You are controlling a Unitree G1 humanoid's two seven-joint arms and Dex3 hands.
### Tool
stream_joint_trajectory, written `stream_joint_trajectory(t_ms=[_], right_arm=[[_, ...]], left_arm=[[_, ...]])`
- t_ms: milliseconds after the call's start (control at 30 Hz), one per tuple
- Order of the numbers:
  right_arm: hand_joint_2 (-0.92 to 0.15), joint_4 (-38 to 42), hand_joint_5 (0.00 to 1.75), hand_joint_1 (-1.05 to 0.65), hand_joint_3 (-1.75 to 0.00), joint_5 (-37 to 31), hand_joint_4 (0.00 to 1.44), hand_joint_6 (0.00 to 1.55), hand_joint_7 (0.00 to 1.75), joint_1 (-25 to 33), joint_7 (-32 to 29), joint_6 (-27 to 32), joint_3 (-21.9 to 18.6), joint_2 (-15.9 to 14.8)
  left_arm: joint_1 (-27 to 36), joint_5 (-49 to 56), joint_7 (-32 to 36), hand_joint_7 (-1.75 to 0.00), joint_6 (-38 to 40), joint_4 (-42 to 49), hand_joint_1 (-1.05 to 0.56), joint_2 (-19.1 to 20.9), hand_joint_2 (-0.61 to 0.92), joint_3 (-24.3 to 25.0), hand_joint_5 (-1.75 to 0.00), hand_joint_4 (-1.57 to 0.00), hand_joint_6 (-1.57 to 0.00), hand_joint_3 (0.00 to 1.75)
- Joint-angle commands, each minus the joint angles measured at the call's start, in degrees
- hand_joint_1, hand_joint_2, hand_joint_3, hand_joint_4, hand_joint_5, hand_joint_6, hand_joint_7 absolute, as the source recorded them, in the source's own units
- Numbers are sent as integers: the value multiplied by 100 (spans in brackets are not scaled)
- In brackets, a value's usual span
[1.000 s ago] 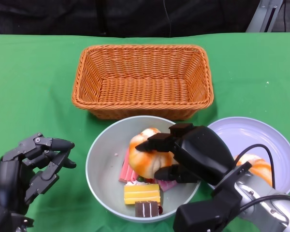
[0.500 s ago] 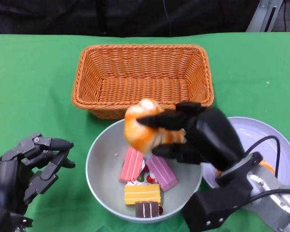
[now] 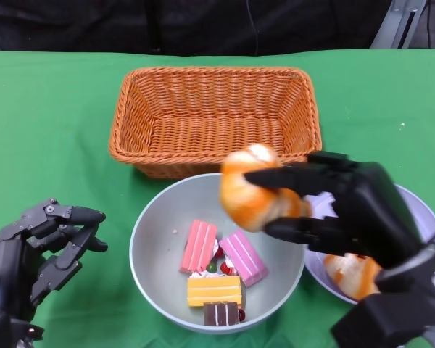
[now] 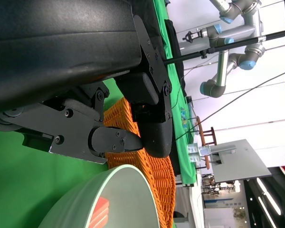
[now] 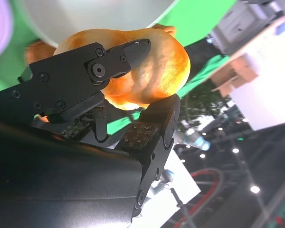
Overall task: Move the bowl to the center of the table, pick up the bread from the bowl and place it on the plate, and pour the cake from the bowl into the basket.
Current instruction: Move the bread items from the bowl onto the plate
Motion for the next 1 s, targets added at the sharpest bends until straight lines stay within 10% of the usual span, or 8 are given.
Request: stream_joint_trajectory(t_ms=[33,533,1000], right_arm=[[-86,-155,136,-10,-1,204,84,105,53,208,141,58,-311,-188],[-88,-62,137,-12,-1,177,83,102,55,588,320,184,-1026,-551],[-92,1908,140,-11,-1,-70,78,102,43,303,-292,402,-1165,-799]], left_arm=[[0,-100,-24,-83,10,24,-17,104,92,46,-124,-86,-97,29],[18,-53,50,-82,-4,59,-18,106,92,52,-121,-88,-99,26],[15,-111,-12,-81,-10,92,-19,133,92,65,-119,-88,-99,26]])
